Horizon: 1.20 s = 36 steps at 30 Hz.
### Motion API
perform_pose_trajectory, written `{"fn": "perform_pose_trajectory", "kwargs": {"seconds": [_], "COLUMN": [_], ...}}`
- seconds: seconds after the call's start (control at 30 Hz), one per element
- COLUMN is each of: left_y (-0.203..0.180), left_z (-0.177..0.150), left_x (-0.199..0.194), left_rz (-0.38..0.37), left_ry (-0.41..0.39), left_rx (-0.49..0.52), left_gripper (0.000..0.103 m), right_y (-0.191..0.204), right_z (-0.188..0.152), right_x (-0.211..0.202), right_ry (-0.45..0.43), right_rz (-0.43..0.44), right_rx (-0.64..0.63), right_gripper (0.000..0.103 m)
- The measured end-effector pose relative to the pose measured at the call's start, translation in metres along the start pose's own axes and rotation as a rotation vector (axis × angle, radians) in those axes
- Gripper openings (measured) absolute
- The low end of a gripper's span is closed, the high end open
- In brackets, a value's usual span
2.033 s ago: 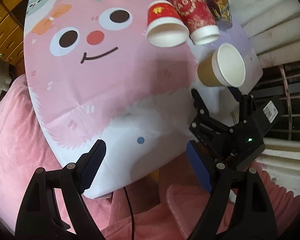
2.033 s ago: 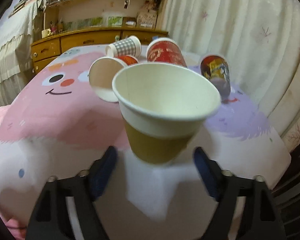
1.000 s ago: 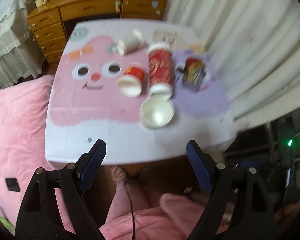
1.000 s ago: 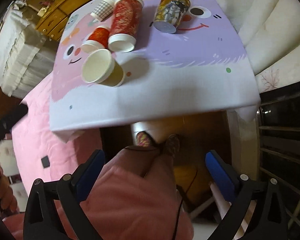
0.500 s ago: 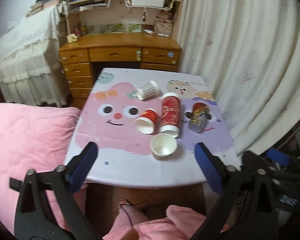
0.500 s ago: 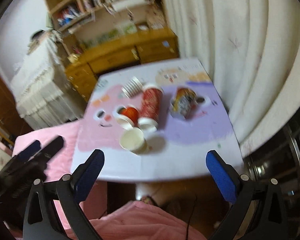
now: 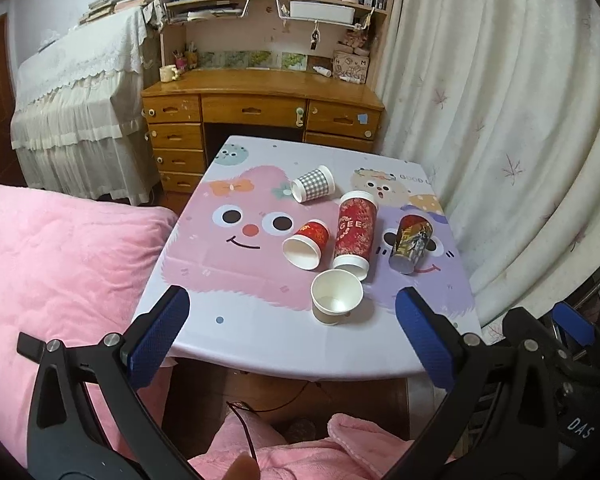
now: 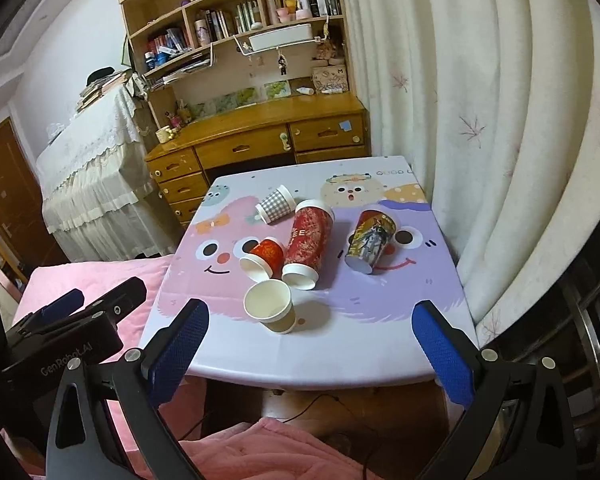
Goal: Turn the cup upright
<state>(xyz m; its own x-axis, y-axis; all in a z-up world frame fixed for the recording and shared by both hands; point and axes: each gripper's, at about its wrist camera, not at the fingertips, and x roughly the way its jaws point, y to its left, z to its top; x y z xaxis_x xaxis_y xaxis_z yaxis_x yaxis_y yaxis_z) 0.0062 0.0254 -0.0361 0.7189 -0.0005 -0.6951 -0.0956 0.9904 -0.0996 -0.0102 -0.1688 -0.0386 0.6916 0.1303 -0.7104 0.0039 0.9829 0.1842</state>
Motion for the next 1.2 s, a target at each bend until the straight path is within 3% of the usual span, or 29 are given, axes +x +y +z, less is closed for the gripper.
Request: {"fn": "perform_pose_trajectory", "kwargs": {"seconds": [0.37, 1.2], "left_y": [0.002, -0.018], "left_z": [0.005, 0.010], "left_x": [-0.004, 0.010], "left_rz": [0.025, 0.015], "left_ry": [-0.027, -0.011], "left_rx": [-0.019, 0.041], "left_gripper": [0.102, 0.102], "right_y": [0.005, -0.002], "right_z": [0.006, 0.010], "right_x": [0.006, 0.019], "right_ry": [-0.005, 0.027], "right_rz": [0.027, 0.032], "right_rx": [-0.029, -0.026], "right_gripper": [0.103, 0.103]}}
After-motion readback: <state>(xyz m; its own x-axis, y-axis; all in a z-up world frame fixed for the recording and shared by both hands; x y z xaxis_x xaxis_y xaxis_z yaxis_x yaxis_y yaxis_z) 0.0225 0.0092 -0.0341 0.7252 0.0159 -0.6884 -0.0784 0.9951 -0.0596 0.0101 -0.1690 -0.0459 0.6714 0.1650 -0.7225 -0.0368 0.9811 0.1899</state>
